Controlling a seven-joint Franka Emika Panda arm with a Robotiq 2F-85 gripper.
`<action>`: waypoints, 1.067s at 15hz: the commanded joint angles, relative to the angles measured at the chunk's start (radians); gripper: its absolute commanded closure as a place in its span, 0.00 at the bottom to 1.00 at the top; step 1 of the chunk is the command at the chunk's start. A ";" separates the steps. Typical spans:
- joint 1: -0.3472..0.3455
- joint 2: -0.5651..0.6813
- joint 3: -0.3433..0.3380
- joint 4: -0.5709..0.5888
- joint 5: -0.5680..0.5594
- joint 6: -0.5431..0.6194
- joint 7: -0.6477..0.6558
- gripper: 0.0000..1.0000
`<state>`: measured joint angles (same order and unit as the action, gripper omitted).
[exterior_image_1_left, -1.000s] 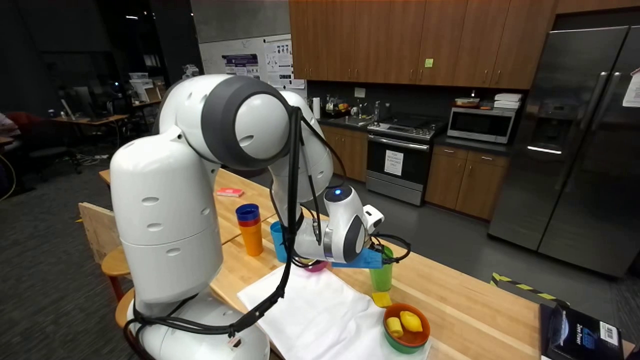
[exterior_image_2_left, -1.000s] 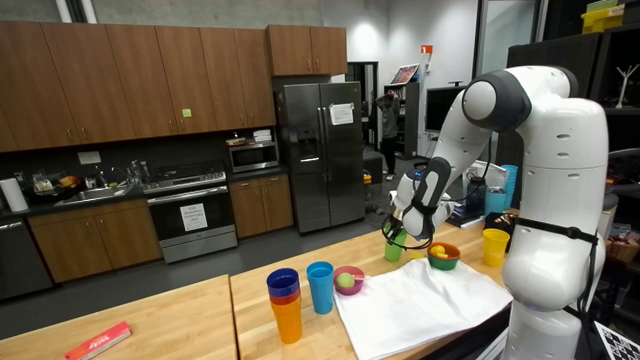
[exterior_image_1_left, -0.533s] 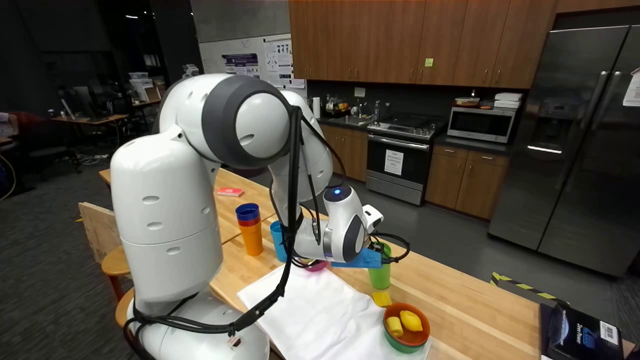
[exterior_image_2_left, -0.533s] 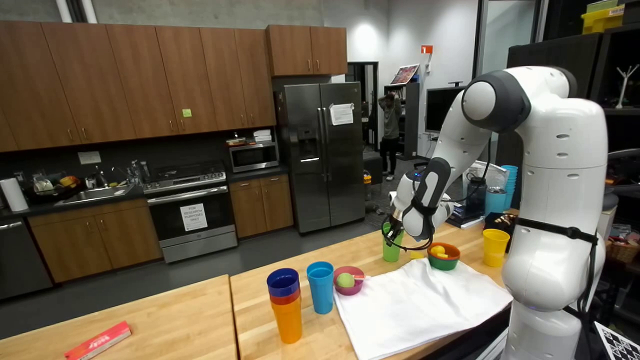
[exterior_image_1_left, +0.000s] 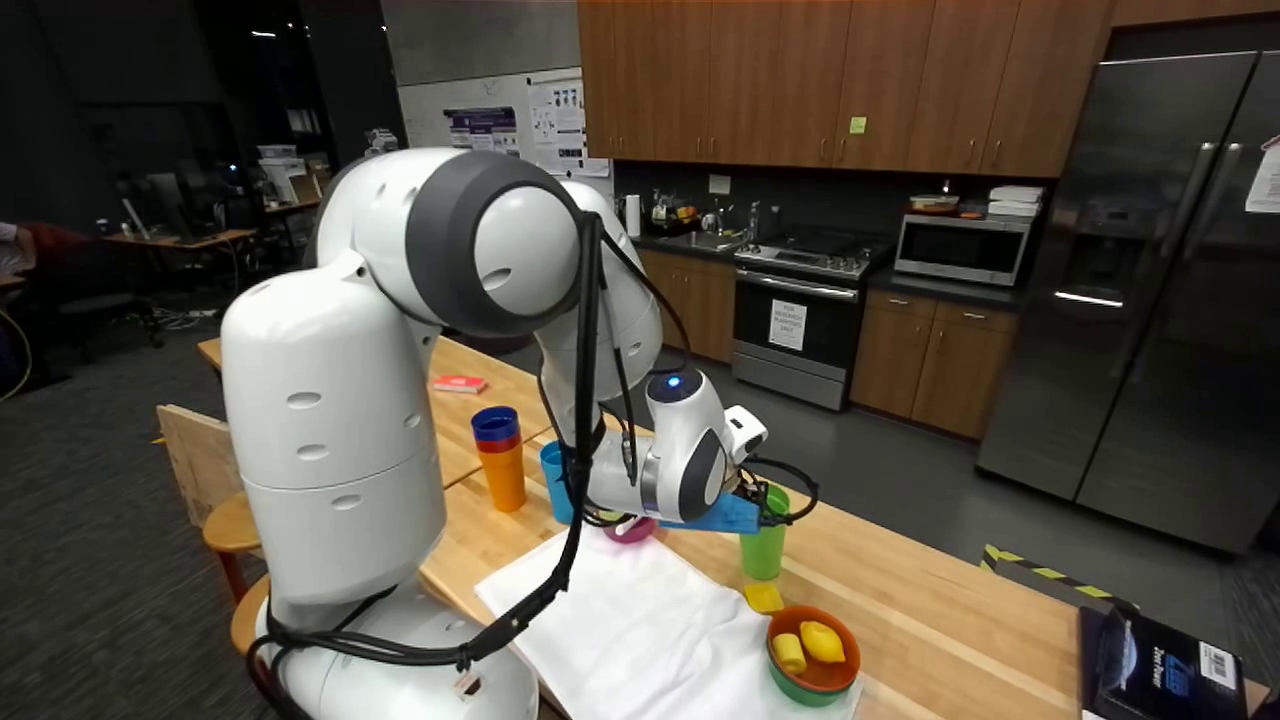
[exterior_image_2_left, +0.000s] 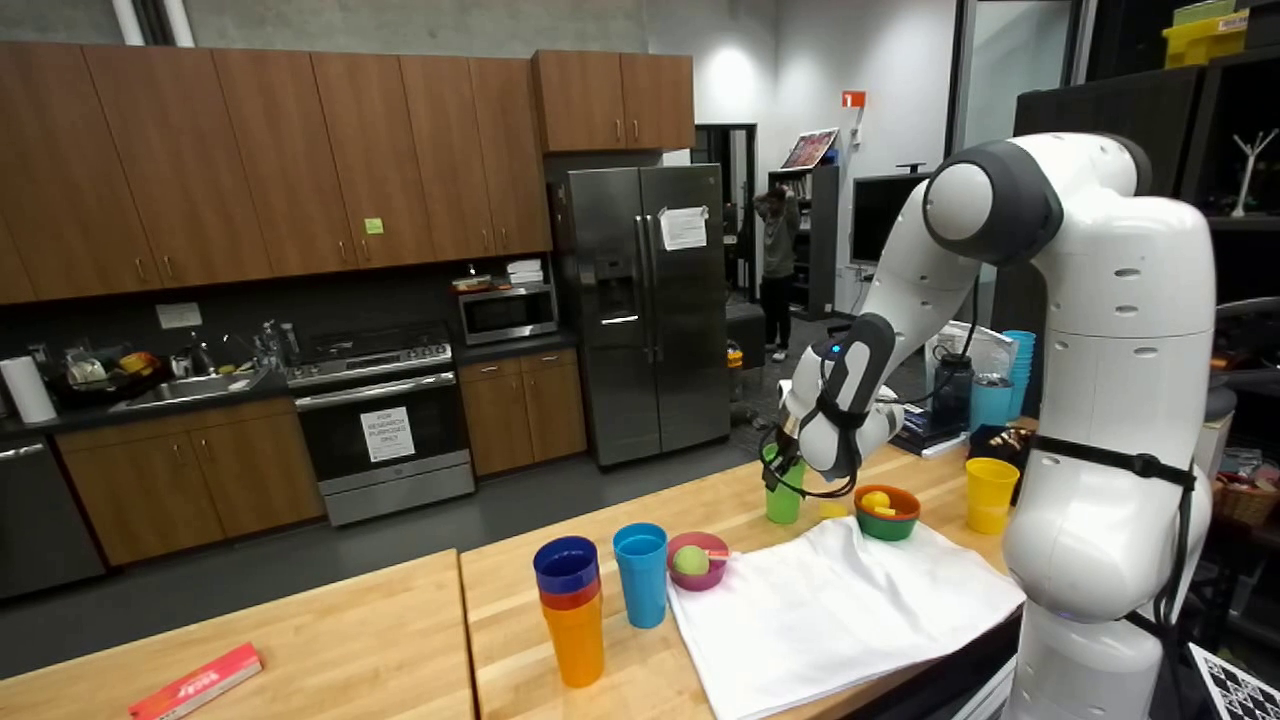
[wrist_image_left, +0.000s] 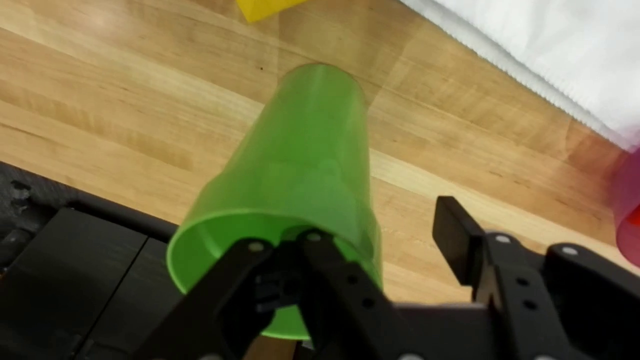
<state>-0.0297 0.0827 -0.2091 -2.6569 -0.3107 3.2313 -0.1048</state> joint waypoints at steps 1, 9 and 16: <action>-0.024 -0.071 0.067 -0.007 0.113 0.023 0.016 0.11; -0.019 -0.110 0.116 0.031 0.201 0.011 0.015 0.00; -0.020 -0.098 0.117 0.029 0.201 0.011 0.015 0.00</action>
<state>-0.0375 -0.0142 -0.1067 -2.6279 -0.1209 3.2450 -0.0803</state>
